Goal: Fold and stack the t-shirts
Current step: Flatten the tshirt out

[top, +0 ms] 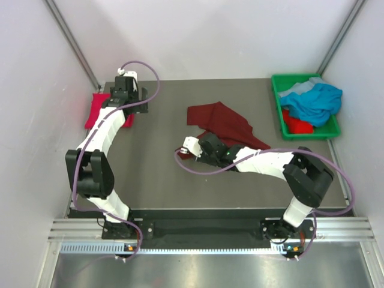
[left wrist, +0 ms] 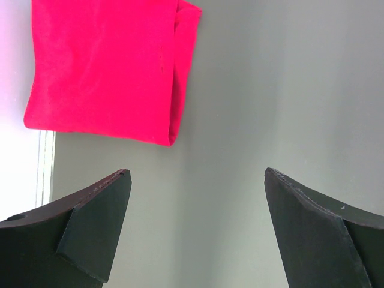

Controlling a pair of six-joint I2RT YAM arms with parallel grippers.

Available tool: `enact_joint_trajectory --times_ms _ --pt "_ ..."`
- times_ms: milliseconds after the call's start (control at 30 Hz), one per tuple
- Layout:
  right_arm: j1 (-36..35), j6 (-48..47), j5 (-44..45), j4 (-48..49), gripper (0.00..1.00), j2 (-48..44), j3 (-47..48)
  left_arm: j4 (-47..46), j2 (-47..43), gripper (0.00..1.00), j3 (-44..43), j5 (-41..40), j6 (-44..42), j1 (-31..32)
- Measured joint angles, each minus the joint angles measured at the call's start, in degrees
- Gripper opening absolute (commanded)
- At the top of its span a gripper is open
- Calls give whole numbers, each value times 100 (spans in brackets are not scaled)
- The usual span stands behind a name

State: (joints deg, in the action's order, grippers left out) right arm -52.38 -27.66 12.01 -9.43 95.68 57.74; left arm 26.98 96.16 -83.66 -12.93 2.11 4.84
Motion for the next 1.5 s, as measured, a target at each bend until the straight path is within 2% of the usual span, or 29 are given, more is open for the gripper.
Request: enact_joint_trajectory --times_ms 33,133,167,400,633,700,733,767,1033,1200,1500 --pt "0 -9 37 13 22 37 0 0 -28 97 11 0 11 -2" --pt "0 -66 125 20 4 125 2 2 -44 97 24 0 17 -7" --pt "0 -85 151 15 1 127 2 2 -44 97 26 0 17 -7" --pt "0 -199 446 -197 0 -2 24 2 -44 97 33 4 17 -11" --pt "140 -590 726 -970 0 -955 601 -4 -42 97 33 120 83 -11" --pt "256 -651 754 -986 16 -1165 846 -17 -39 97 31 162 107 -11" --pt "308 -649 741 -988 33 -1217 914 -31 -37 97 31 181 125 -11" --pt "354 -621 717 -994 36 -1250 951 -42 -33 97 31 192 138 -11" --pt "339 -286 81 -1178 41 -640 831 -44 39 97 28 275 229 -11" --pt "313 -105 -76 -1287 44 -192 824 -44 39 97 28 269 227 -11" --pt "271 44 -188 -1250 46 76 656 -46 39 97 28 262 227 -15"
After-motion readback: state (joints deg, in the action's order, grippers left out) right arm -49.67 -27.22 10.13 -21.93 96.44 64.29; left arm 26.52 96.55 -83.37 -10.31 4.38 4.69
